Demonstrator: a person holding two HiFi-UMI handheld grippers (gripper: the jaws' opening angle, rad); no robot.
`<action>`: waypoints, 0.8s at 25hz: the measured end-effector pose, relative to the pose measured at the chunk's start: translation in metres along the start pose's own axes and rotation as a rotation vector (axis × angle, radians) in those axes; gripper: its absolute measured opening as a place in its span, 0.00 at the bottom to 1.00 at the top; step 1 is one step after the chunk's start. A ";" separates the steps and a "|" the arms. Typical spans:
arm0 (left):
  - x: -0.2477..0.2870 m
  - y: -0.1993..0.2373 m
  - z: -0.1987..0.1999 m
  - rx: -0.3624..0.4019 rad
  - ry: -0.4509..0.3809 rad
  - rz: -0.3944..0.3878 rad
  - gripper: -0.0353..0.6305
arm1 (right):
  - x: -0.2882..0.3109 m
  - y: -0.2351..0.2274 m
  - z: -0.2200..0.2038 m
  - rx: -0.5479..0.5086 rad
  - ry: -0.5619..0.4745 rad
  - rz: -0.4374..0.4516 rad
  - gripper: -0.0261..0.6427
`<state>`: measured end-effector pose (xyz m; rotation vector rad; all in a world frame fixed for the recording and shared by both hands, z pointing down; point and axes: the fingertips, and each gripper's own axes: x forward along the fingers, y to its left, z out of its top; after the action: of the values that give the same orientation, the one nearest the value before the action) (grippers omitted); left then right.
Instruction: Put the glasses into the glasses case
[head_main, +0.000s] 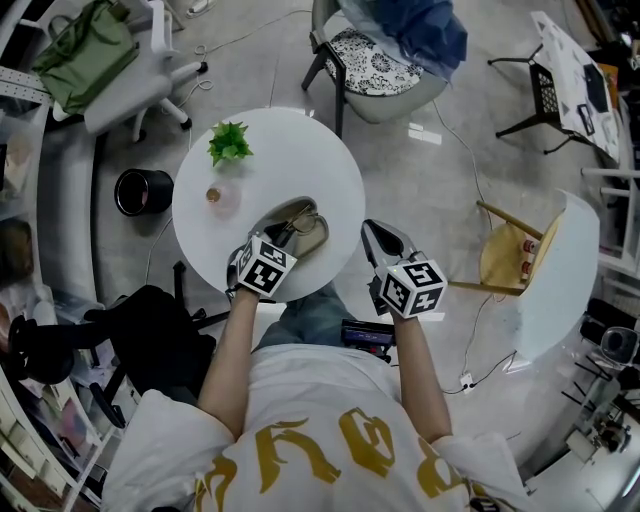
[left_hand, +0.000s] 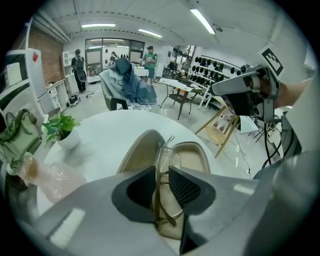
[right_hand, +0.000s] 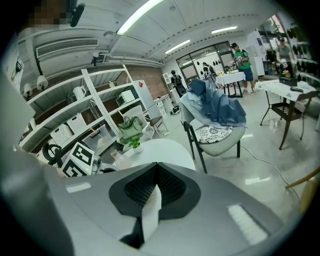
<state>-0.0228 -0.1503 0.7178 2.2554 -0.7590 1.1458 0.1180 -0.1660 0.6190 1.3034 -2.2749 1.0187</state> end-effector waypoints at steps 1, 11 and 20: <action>-0.002 0.000 0.000 -0.006 -0.006 -0.001 0.18 | -0.001 0.002 0.000 -0.003 -0.001 0.001 0.08; -0.028 0.005 0.011 -0.056 -0.091 0.029 0.18 | -0.011 0.023 0.009 -0.055 -0.029 0.018 0.08; -0.073 0.000 0.031 -0.078 -0.258 0.051 0.18 | -0.021 0.054 0.020 -0.117 -0.088 0.029 0.08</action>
<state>-0.0414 -0.1519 0.6409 2.3560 -0.9482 0.8402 0.0846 -0.1498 0.5707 1.2940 -2.3867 0.8382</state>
